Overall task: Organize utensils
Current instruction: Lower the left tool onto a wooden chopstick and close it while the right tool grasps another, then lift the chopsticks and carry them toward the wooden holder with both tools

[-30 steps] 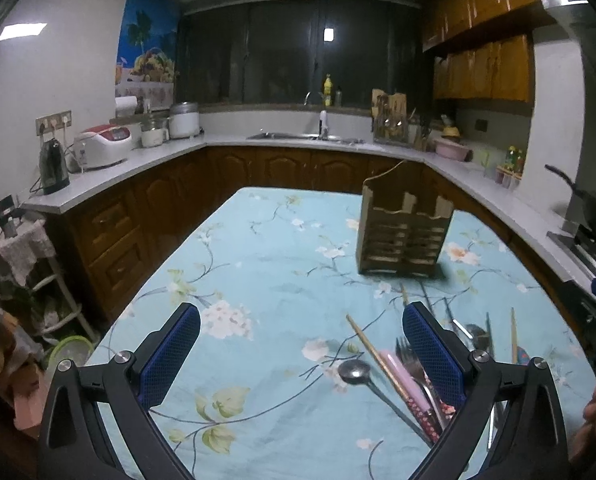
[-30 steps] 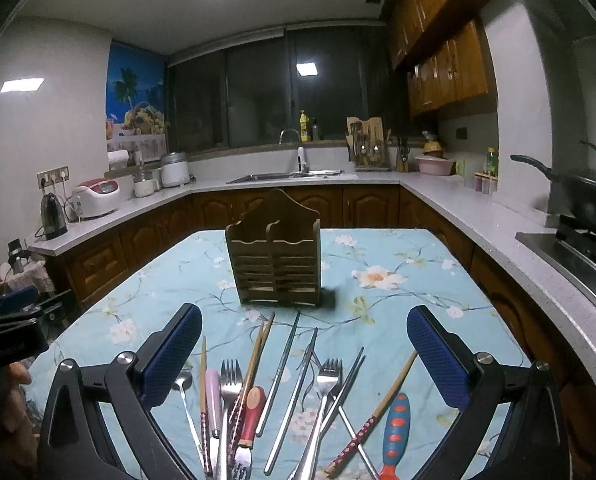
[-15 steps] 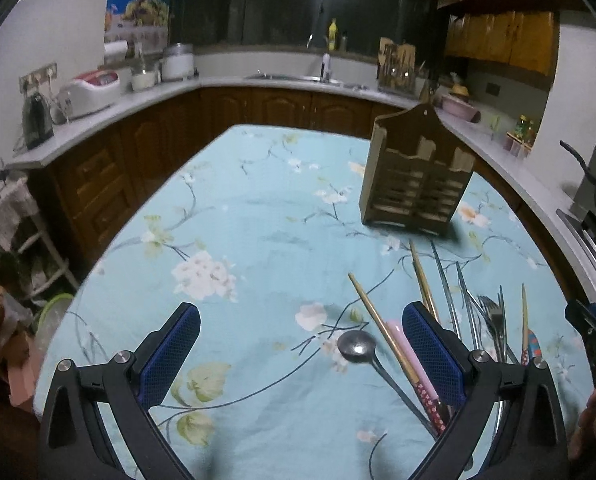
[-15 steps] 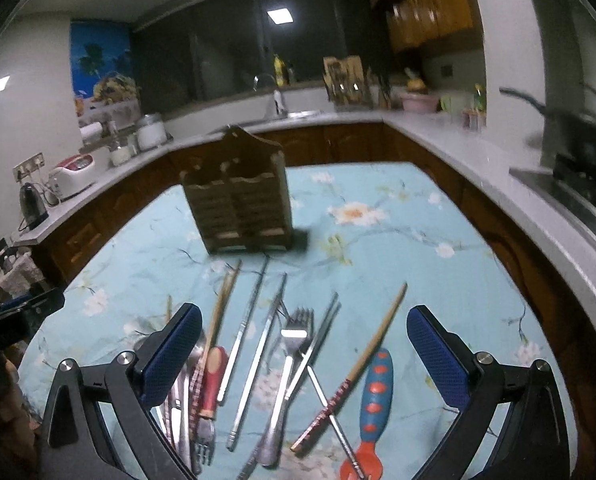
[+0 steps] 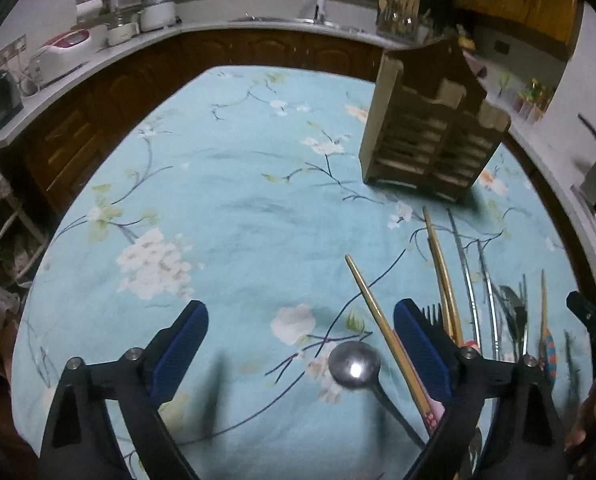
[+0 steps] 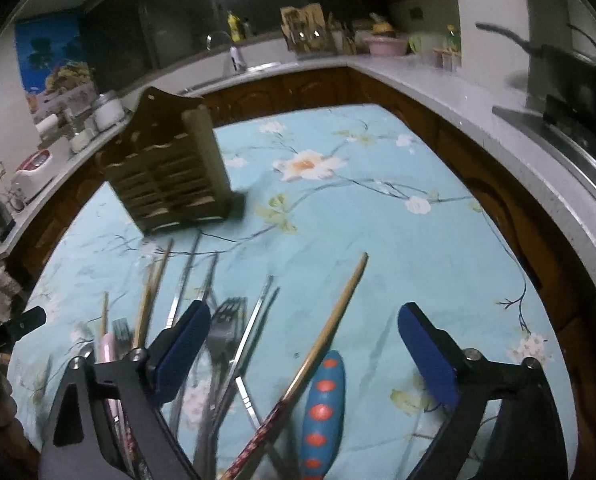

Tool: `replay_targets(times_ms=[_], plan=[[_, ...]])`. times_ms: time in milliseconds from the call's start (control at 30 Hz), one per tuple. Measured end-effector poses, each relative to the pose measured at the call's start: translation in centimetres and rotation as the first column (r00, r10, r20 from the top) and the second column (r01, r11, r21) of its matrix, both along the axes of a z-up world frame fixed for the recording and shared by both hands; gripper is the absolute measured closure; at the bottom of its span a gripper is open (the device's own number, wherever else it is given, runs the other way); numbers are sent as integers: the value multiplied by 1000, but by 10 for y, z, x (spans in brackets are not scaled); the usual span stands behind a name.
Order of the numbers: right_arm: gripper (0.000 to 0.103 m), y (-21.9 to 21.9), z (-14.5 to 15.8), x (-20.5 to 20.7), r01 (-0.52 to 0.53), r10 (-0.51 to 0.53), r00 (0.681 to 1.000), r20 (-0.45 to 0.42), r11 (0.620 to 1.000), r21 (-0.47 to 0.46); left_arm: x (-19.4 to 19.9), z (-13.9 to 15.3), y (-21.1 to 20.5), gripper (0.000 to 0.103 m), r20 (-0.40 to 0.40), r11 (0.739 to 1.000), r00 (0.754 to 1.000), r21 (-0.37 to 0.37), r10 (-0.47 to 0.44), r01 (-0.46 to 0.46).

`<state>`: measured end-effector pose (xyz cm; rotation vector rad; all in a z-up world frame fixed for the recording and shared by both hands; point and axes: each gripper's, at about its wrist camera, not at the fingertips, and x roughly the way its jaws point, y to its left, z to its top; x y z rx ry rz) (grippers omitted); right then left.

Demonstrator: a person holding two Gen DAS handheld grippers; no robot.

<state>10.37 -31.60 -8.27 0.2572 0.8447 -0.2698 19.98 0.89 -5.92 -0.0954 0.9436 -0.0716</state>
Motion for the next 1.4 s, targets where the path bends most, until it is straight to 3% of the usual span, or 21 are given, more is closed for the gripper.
replay_targets(times_ms=[267, 500, 667, 800, 1000, 1133, 1400], plan=[[29, -25, -20, 24, 46, -42, 995, -95, 998, 40, 50, -22, -28, 20, -70, 998, 996, 21, -53, 55], [50, -46, -43, 48, 74, -59, 980, -188, 994, 75, 74, -48, -41, 37, -144, 996, 986, 24, -84, 88], [54, -50, -45, 59, 73, -61, 978, -200, 996, 55, 86, -59, -44, 44, -165, 995, 982, 23, -94, 99], [70, -44, -46, 69, 61, -60, 972, -226, 998, 0, 88, -63, -53, 46, -163, 992, 980, 40, -115, 123], [92, -28, -50, 85, 6, -18, 969, -244, 999, -51, 88, -67, -63, 65, -145, 983, 978, 88, -149, 163], [95, -26, -50, 86, 0, -14, 971, -239, 998, -56, 87, -66, -60, 89, -141, 981, 978, 95, -155, 169], [97, -28, -43, 86, 3, 7, 981, -193, 999, 51, 91, -56, -40, 103, -152, 989, 977, -12, -151, 150]])
